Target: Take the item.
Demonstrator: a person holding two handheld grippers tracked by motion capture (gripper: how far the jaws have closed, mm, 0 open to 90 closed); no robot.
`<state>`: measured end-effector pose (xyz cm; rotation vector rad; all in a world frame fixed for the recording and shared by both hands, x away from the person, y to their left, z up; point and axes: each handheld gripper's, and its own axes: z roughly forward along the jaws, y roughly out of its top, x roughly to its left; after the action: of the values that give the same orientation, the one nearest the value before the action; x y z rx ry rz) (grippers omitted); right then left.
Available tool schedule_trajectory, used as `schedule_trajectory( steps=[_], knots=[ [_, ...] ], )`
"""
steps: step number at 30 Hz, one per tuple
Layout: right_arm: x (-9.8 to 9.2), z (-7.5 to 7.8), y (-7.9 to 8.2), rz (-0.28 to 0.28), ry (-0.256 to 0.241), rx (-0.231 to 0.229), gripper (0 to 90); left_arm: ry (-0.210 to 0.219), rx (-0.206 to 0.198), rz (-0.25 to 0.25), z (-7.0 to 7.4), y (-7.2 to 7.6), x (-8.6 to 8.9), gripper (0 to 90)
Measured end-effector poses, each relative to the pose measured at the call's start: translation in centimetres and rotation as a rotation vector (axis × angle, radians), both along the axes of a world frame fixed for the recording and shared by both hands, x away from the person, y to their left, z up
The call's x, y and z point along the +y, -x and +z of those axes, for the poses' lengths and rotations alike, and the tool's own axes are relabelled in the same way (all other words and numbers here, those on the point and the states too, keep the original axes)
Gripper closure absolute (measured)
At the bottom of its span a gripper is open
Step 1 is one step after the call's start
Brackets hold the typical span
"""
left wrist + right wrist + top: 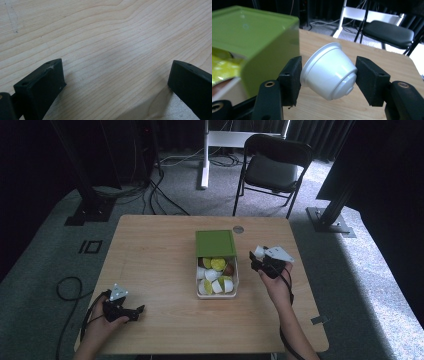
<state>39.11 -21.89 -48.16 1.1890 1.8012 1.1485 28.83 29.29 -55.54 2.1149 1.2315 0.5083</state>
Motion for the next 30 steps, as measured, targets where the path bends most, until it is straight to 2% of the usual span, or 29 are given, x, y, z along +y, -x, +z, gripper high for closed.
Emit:
schedule_trajectory(
  steps=[4, 6, 7, 9, 16, 28, 30],
  knots=[
    [-0.3, -1.5, -0.8, 0.009, -0.025, 0.029, 40.0, 0.0, 0.0, 0.0, 0.0, 0.0, 0.0, 1.7],
    [-0.5, -2.3, -1.2, 0.034, -0.05, 0.022, 40.0, 0.0, 0.0, 0.0, 0.0, 0.0, 0.0, 1.7],
    [-0.6, -2.7, -1.4, 0.035, -0.042, 0.021, 39.9, 0.0, 0.0, 0.0, 0.0, 0.0, 0.0, 1.7],
    [-0.8, -3.5, -2.0, 0.026, -0.033, 0.031, 39.9, 0.0, 0.0, 0.0, 0.0, 0.0, 0.0, 1.7],
    [-1.3, -5.4, -3.4, -0.011, -0.05, 0.091, 39.9, 0.0, 0.0, 0.0, 0.0, 0.0, 0.0, 1.7],
    [-1.3, -7.1, -4.6, -0.023, -0.033, 0.15, 39.9, 0.0, 0.0, 0.0, 0.0, 0.0, 0.0, 1.7],
    [-1.3, -7.1, -4.7, -0.024, -0.03, 0.143, 39.9, 0.0, 0.0, 0.0, 0.0, 0.0, 0.0, 1.7]
  ],
)
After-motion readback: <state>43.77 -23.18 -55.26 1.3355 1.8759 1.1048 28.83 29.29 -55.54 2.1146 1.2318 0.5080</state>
